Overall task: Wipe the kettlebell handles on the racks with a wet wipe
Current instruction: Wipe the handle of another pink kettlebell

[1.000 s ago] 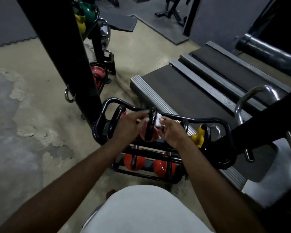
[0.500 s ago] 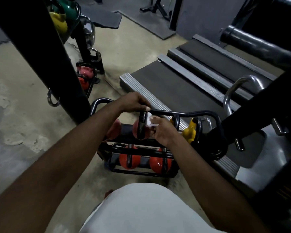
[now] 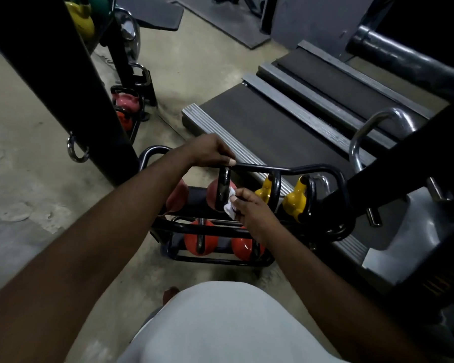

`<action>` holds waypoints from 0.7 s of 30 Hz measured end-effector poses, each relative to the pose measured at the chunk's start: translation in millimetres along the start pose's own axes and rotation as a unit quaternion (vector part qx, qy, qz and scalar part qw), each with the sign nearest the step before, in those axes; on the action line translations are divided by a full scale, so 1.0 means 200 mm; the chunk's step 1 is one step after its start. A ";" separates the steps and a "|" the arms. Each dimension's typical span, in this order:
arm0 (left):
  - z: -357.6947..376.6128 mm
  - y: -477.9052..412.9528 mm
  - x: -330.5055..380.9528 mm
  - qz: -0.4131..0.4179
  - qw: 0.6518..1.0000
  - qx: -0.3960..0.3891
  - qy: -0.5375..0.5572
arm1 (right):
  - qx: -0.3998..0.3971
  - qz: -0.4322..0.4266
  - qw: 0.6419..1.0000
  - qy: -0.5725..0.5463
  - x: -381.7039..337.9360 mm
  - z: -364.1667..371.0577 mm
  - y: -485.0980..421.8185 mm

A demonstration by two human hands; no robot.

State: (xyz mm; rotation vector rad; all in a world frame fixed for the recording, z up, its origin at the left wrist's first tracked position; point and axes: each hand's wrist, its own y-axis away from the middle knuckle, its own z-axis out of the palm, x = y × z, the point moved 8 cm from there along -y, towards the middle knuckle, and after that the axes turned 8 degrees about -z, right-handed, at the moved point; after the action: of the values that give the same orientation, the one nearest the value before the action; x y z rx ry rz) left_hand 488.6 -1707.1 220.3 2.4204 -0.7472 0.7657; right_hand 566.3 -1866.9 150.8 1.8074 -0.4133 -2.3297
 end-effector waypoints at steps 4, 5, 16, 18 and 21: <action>0.00 -0.01 0.01 0.005 1.000 -0.011 -0.004 | 0.038 -0.098 0.983 0.149 -0.05 0.00 0.11; 0.00 0.00 0.00 0.007 1.000 -0.012 0.001 | 0.066 -0.147 0.966 0.203 -0.07 0.00 0.15; 0.02 -0.01 -0.05 0.023 0.996 -0.022 0.086 | 0.153 -0.332 0.646 0.670 -0.39 0.27 0.14; 0.02 -0.02 -0.05 0.021 0.993 -0.031 0.109 | 0.098 -0.318 0.571 0.750 -0.35 0.35 0.13; 0.03 -0.04 -0.07 0.014 0.990 -0.047 0.132 | 0.018 -0.275 0.505 0.818 -0.27 0.42 0.09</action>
State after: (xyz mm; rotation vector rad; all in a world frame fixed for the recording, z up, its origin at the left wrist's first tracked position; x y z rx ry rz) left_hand 487.0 -1699.9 205.4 2.1734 -0.6958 1.0153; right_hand 498.7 -1857.5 225.6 3.2341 0.4923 0.2669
